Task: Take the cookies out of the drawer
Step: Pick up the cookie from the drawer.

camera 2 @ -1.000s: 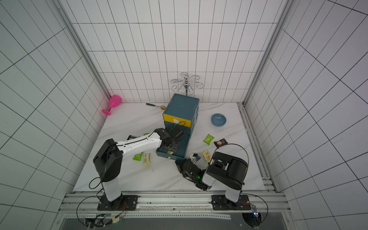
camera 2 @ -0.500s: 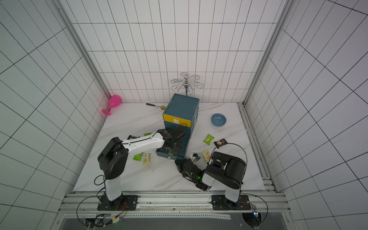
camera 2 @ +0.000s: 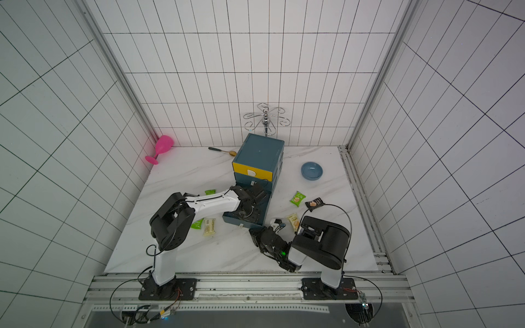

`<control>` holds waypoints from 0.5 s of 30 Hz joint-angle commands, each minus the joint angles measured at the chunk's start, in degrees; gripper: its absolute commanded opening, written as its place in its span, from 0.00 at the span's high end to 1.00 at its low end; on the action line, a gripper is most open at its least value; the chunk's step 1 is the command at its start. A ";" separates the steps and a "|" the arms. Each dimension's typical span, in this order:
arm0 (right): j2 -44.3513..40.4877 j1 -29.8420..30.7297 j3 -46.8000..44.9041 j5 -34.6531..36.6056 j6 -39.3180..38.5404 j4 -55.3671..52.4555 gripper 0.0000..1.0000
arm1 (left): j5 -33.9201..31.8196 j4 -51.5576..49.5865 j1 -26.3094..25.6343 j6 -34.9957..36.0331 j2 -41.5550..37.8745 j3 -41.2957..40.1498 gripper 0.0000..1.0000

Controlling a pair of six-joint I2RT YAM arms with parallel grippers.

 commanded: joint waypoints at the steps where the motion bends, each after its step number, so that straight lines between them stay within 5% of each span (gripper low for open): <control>1: 2.07 0.25 -1.28 -1.00 0.90 -4.45 1.00 | 0.50 -1.50 -1.02 1.06 3.26 -0.50 0.30; 15: 2.07 0.26 -1.46 -0.92 0.90 -4.30 1.00 | -1.10 -0.95 -1.11 0.71 -1.14 -1.65 0.61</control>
